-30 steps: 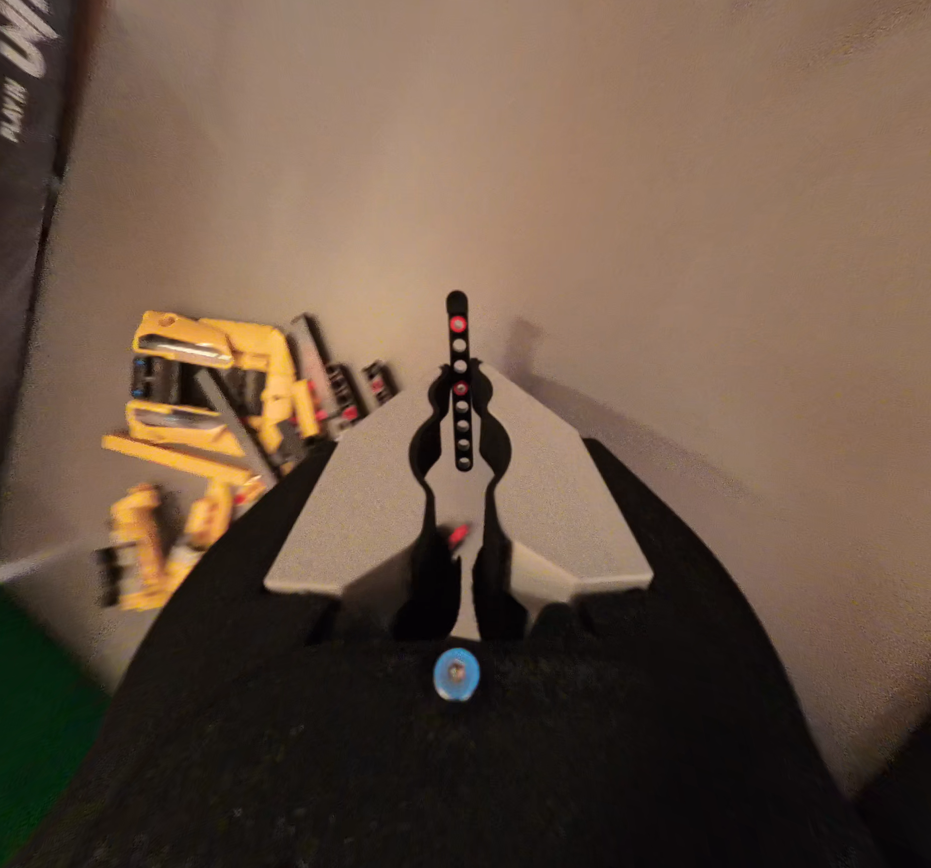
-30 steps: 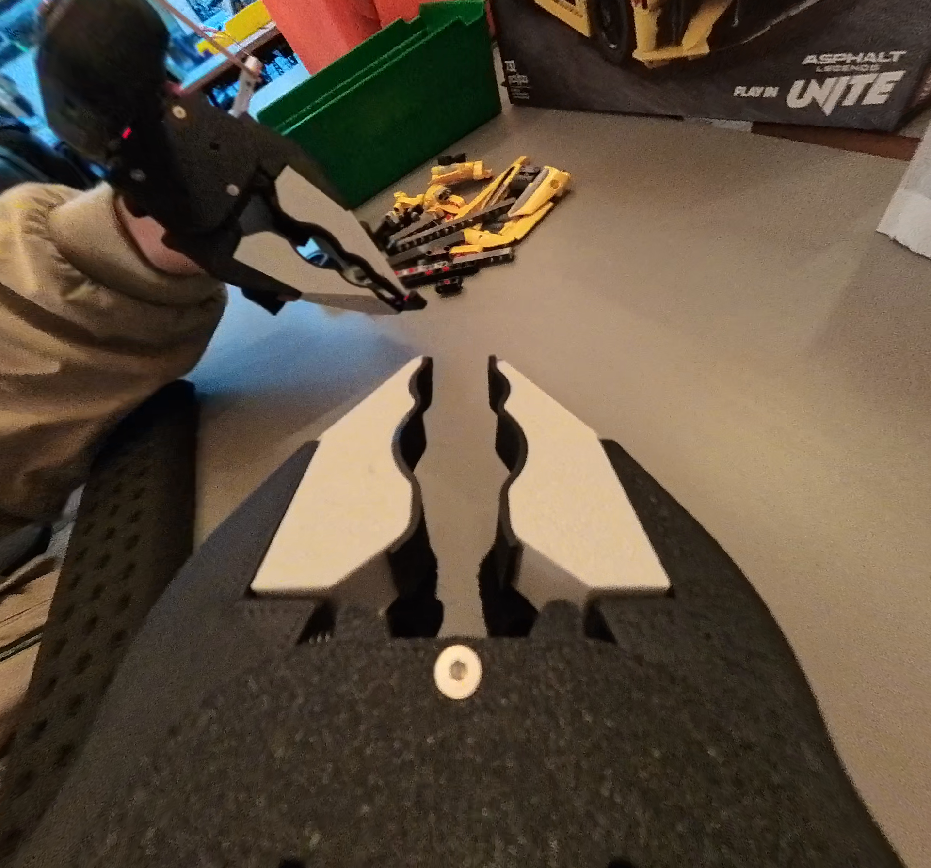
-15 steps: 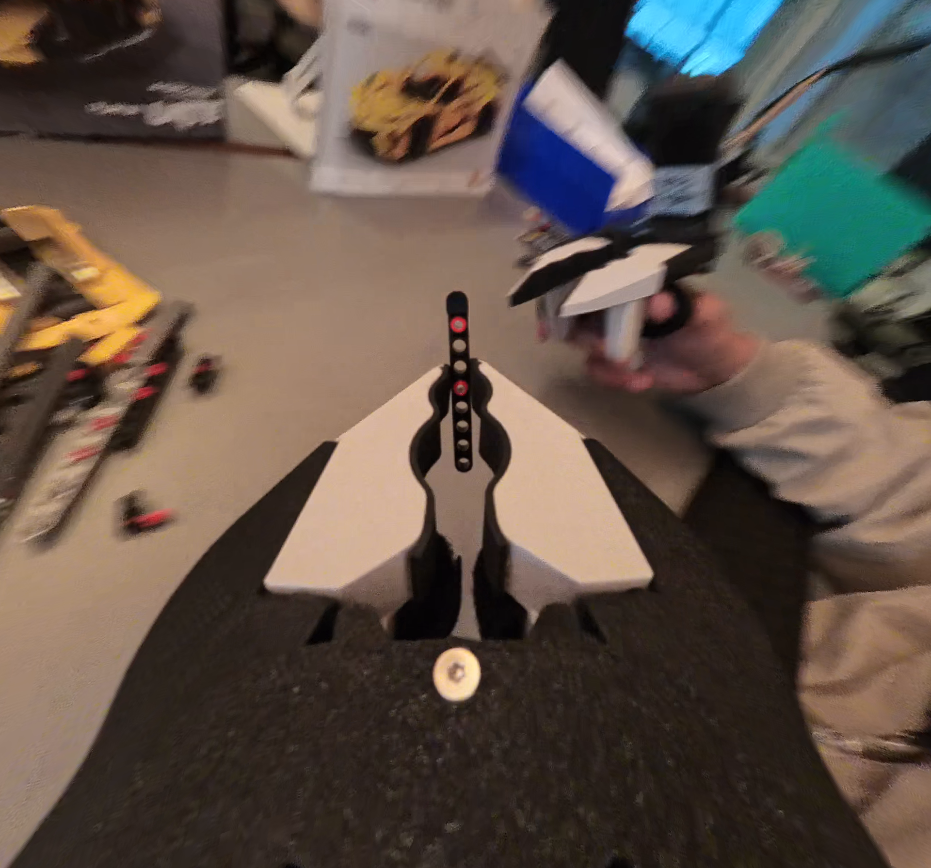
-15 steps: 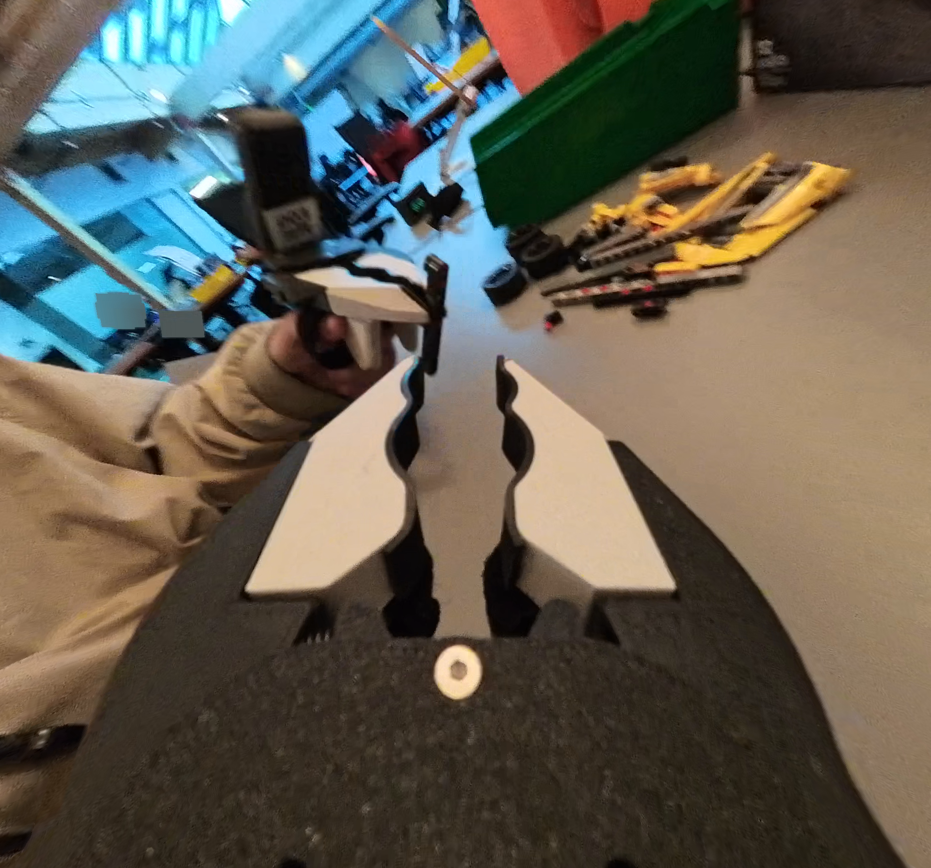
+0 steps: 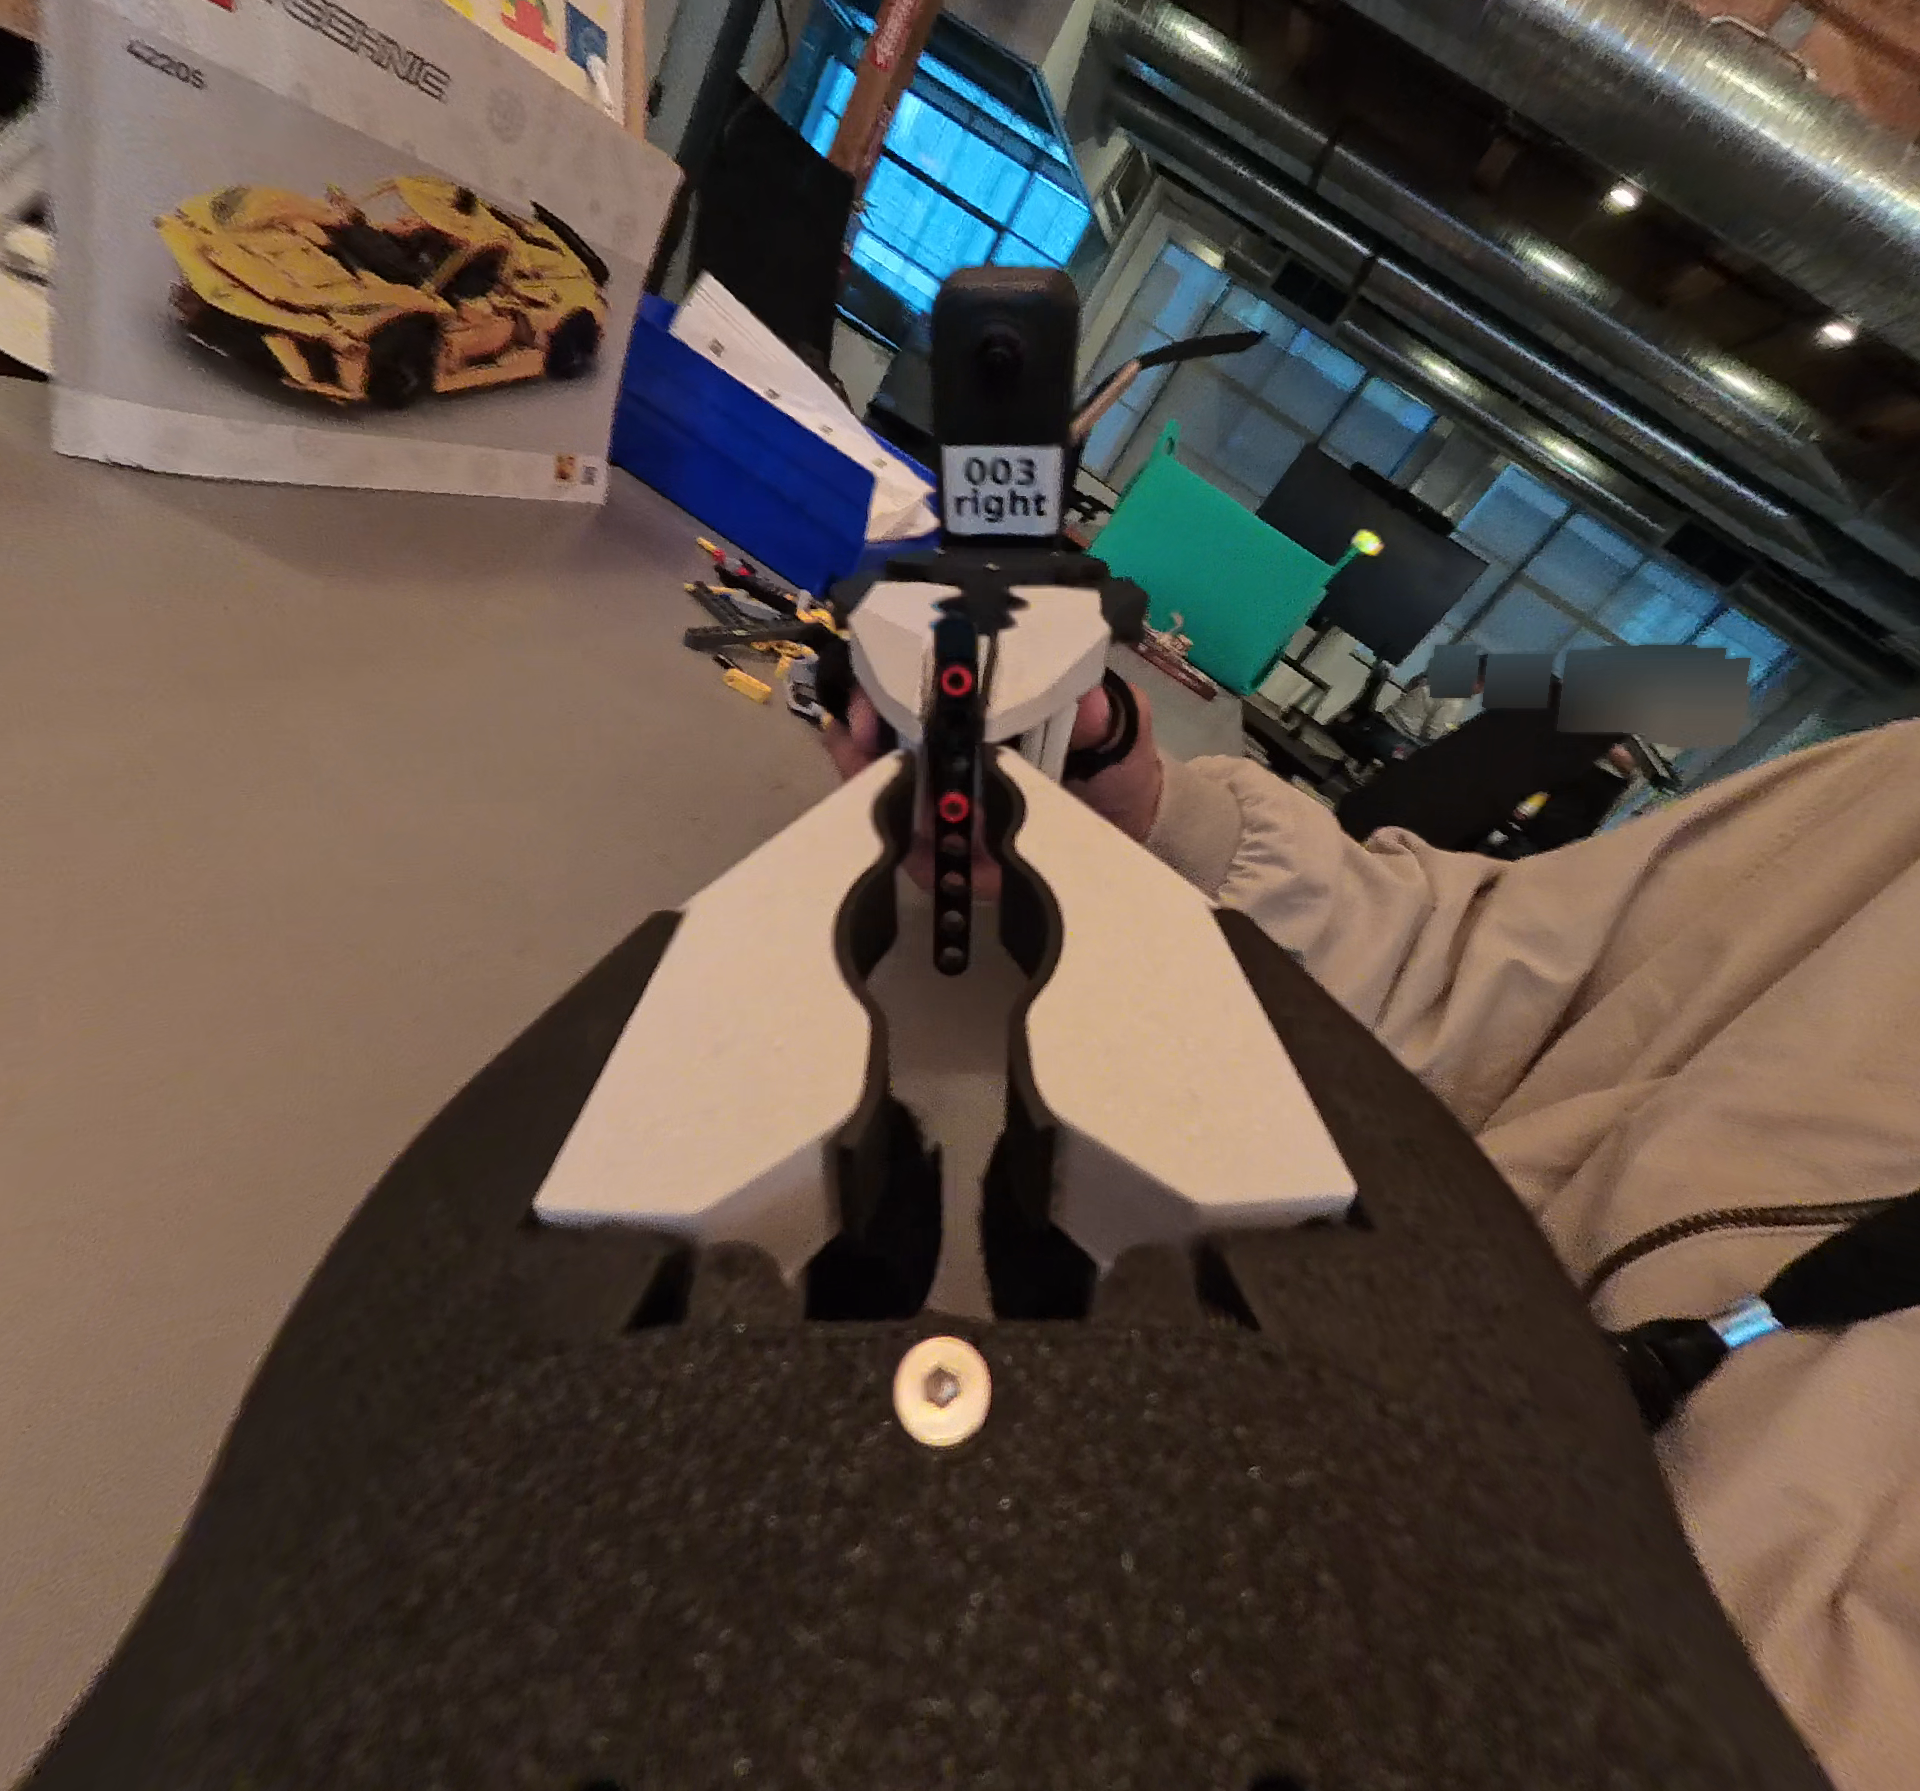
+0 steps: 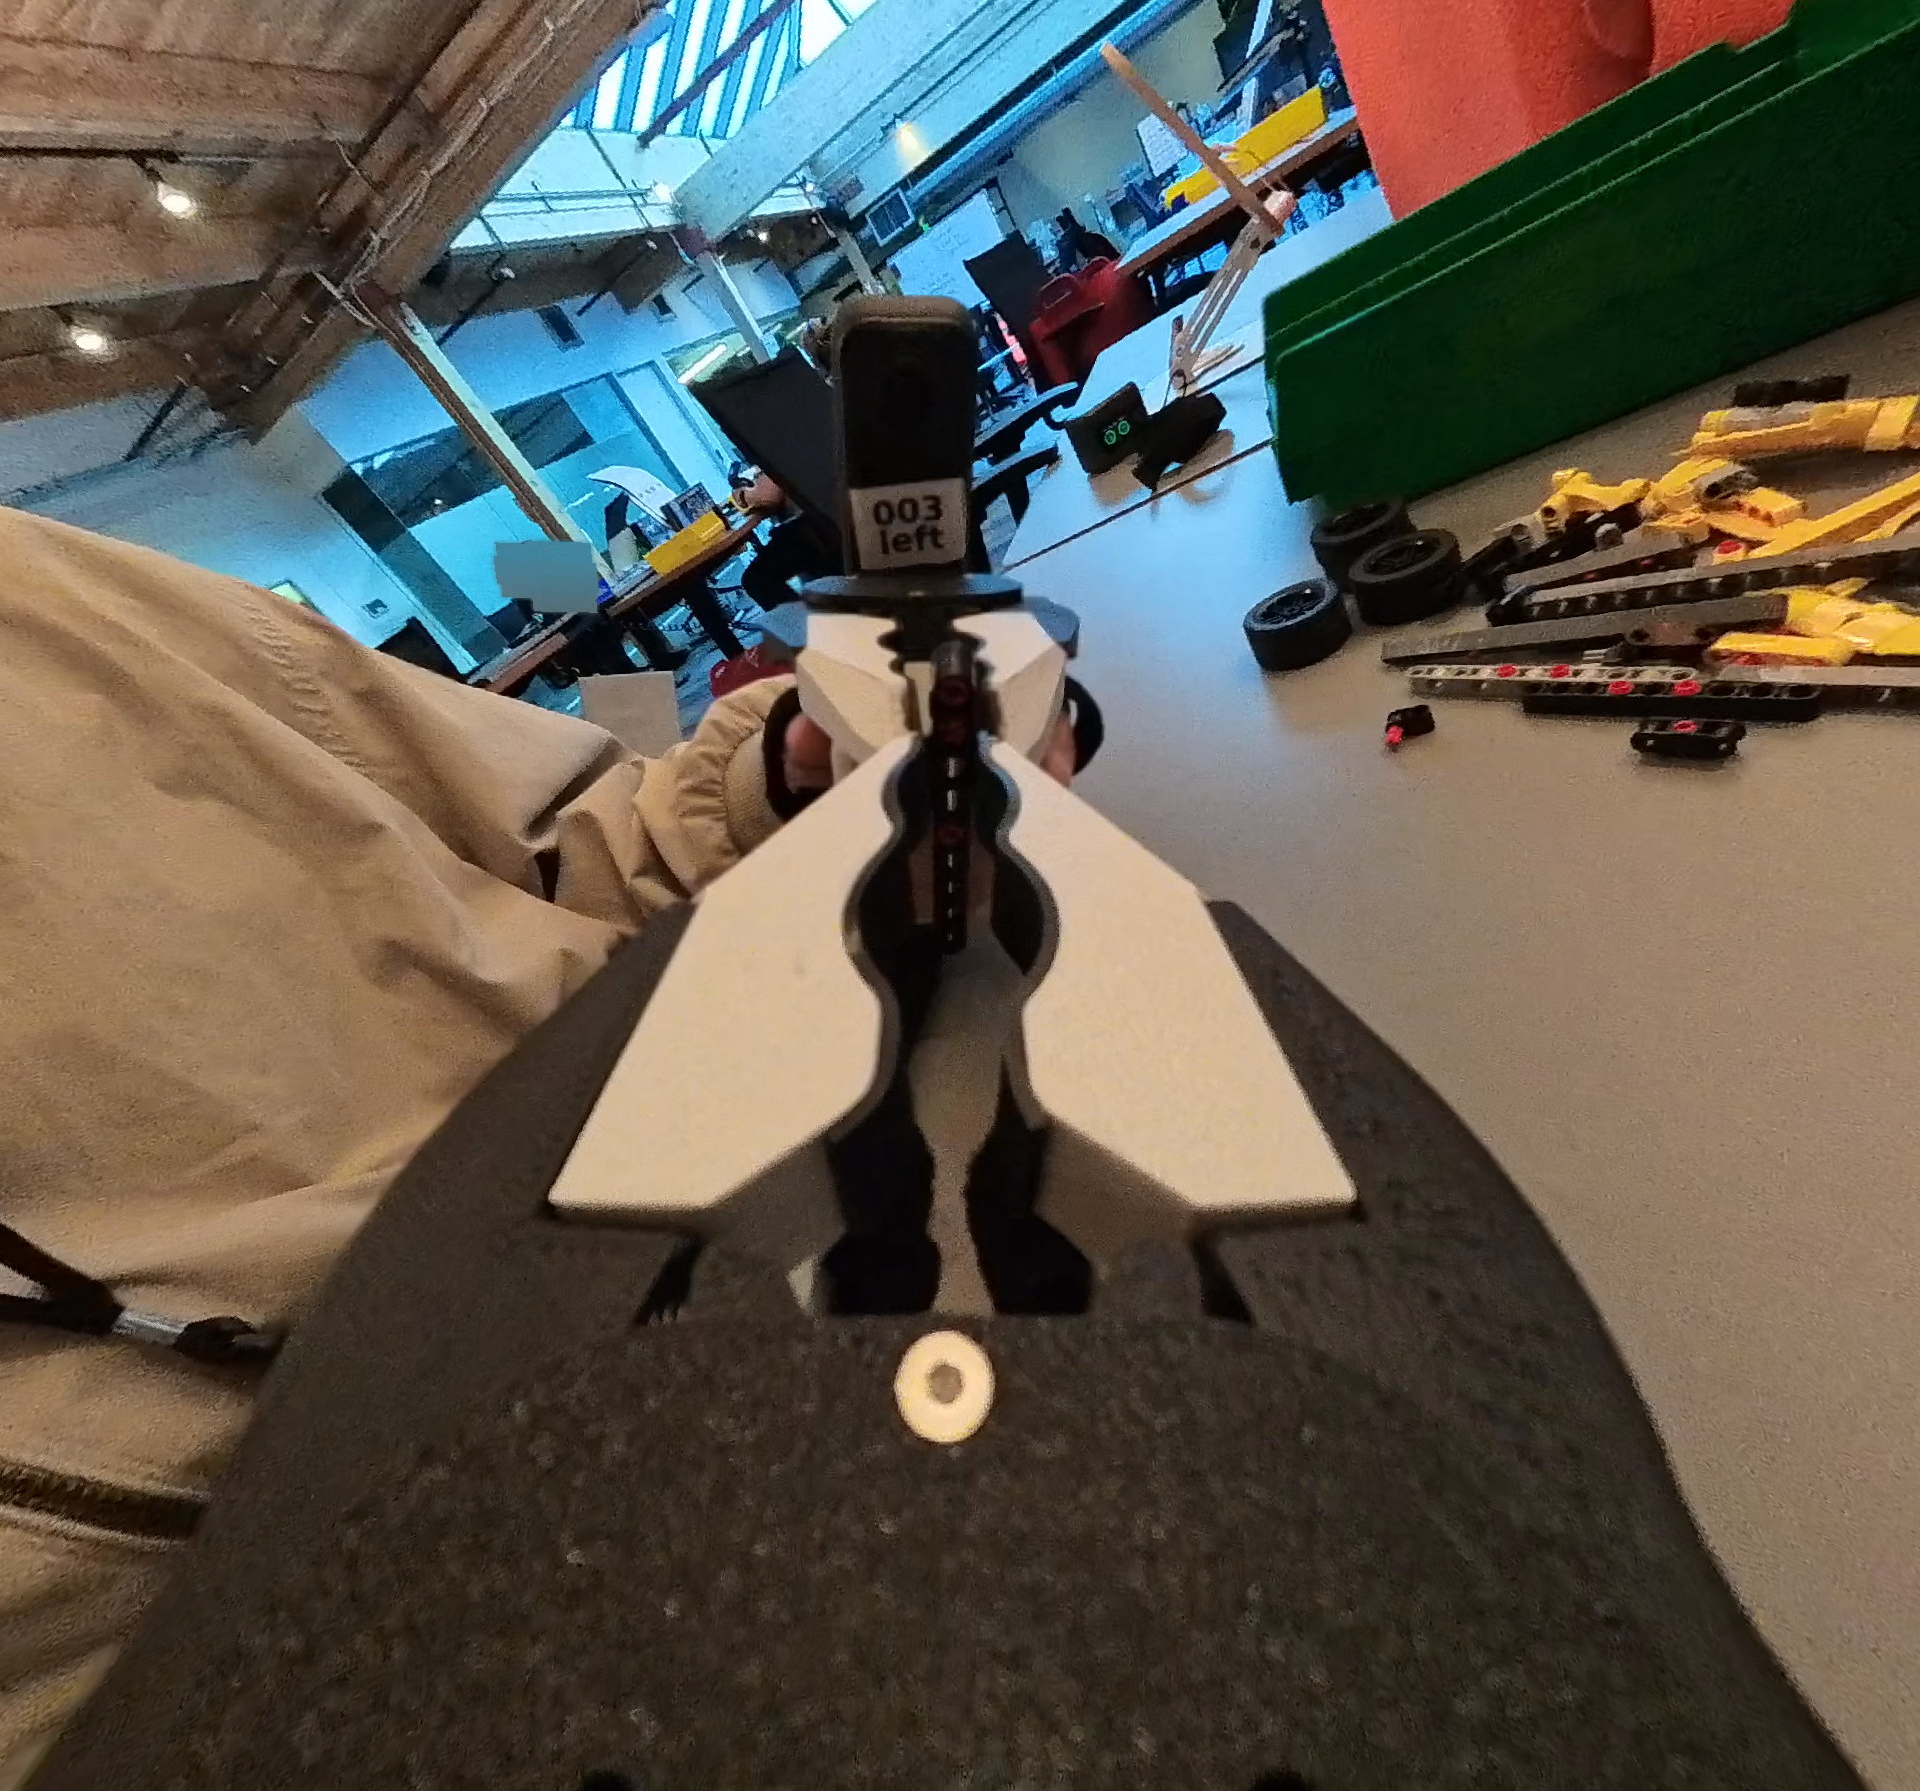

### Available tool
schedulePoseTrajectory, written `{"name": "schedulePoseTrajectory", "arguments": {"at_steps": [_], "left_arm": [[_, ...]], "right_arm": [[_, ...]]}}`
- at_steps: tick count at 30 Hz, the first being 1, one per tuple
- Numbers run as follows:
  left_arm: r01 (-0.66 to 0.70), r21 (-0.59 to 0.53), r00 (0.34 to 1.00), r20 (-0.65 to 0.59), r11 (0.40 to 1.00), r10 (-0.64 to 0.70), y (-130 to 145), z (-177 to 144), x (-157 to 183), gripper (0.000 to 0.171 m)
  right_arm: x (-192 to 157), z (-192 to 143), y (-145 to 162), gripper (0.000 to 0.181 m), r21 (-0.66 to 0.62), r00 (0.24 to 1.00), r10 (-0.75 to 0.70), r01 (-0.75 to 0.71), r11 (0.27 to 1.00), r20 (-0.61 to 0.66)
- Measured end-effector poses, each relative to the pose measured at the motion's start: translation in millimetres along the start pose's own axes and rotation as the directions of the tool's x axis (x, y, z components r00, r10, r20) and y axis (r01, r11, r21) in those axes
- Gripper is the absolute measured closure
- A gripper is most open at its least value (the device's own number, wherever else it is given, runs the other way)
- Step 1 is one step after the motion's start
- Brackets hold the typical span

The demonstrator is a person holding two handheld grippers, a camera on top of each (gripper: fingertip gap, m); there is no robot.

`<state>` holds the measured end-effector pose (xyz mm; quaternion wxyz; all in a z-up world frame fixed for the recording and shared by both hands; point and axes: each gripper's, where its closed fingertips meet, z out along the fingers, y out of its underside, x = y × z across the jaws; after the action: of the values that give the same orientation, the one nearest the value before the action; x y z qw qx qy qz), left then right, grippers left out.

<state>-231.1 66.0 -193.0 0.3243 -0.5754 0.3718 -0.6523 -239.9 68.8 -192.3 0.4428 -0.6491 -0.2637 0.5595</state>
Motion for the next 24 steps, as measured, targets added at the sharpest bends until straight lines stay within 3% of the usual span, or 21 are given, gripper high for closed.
{"name": "schedulePoseTrajectory", "arguments": {"at_steps": [2,3,8,13,24], "left_arm": [[-0.005,0.043,1.0,0.008,0.999,0.004,-9.1,-7.2,-2.8,0.141],[0.0,0.058,1.0,-0.004,0.998,0.0,-11.5,-9.6,-2.2,0.141],[-0.015,0.054,0.998,-0.056,0.998,0.018,-10.0,-5.8,8.5,0.144],[-0.013,0.067,0.998,-0.064,0.998,0.017,-11.4,-7.2,9.6,0.162],[-0.046,0.018,0.997,-0.053,0.999,0.047,-2.6,-2.1,10.6,0.165]], "right_arm": [[-2.0,-3.1,-0.8,0.176,-0.004,1.0,-0.008,0.008,1.0,0.009],[-2.7,-3.5,1.8,0.176,-0.024,1.0,-0.007,0.007,1.0,0.013],[-6.5,3.2,10.4,0.176,-0.06,0.999,0.014,-0.011,0.998,0.043],[-7.8,7.0,15.6,0.175,-0.079,0.998,0.021,-0.017,0.997,0.058],[-9.4,6.6,15.1,0.175,-0.078,0.998,0.017,-0.012,0.997,0.062]]}}
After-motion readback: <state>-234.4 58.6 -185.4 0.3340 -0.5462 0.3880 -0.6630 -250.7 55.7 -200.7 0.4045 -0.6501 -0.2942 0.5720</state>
